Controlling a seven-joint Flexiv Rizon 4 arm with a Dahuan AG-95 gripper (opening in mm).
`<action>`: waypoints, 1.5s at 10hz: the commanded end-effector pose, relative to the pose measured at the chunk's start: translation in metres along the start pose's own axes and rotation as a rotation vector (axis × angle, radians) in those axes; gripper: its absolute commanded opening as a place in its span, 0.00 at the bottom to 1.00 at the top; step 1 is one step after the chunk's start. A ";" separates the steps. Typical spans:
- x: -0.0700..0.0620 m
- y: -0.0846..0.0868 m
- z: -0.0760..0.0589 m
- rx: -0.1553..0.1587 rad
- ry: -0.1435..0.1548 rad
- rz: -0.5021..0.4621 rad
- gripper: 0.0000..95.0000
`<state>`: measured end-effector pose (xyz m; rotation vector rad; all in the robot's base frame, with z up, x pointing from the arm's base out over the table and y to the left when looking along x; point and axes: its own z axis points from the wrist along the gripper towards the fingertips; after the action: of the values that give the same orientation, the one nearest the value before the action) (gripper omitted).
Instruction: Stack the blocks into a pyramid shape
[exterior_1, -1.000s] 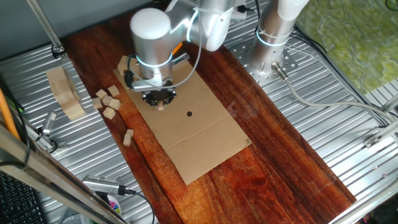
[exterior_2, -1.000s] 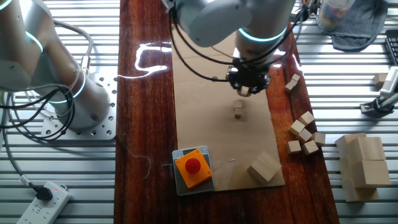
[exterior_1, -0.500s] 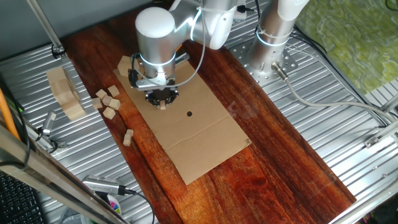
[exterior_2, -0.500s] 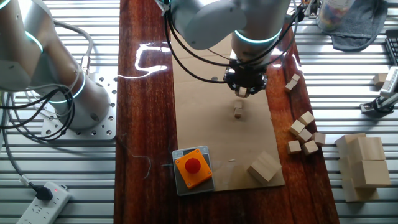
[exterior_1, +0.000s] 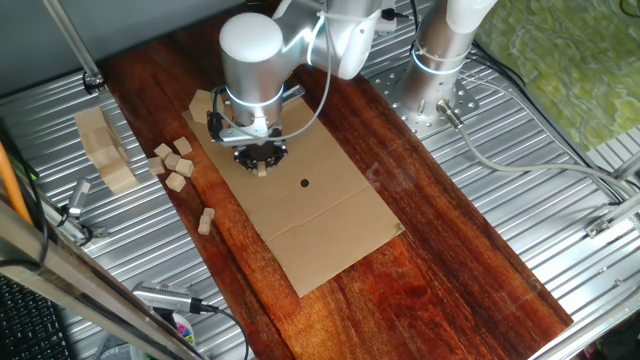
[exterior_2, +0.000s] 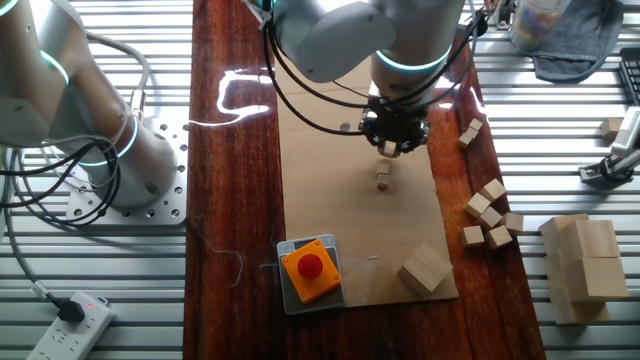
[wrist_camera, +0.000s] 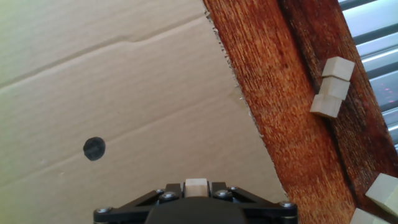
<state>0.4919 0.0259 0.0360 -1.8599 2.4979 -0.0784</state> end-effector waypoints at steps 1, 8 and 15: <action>0.000 0.000 0.000 -0.003 -0.007 0.002 0.00; 0.000 -0.001 0.000 -0.017 -0.007 0.018 0.00; 0.000 -0.001 0.000 -0.056 -0.026 0.063 0.00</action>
<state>0.4935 0.0269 0.0370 -1.7842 2.5717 0.0250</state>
